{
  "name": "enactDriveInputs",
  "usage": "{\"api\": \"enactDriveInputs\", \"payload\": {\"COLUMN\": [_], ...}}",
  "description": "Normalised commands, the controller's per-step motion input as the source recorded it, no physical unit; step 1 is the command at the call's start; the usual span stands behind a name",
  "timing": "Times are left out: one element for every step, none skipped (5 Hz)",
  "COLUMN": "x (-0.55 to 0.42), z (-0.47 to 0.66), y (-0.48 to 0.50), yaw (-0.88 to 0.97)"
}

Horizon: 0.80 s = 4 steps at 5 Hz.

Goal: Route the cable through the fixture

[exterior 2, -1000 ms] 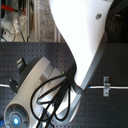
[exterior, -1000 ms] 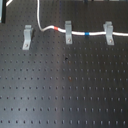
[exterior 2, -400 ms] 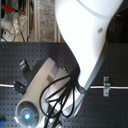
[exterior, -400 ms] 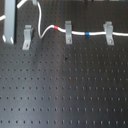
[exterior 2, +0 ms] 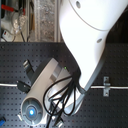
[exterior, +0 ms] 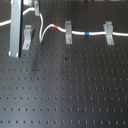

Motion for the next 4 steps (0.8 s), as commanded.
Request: {"api": "enactDriveInputs", "payload": {"x": [-0.198,-0.197,-0.062,-0.108], "z": [0.48,0.30,-0.01,-0.01], "y": [0.174,0.309,0.261,0.240], "yaw": [0.00,0.00,0.00,0.00]}}
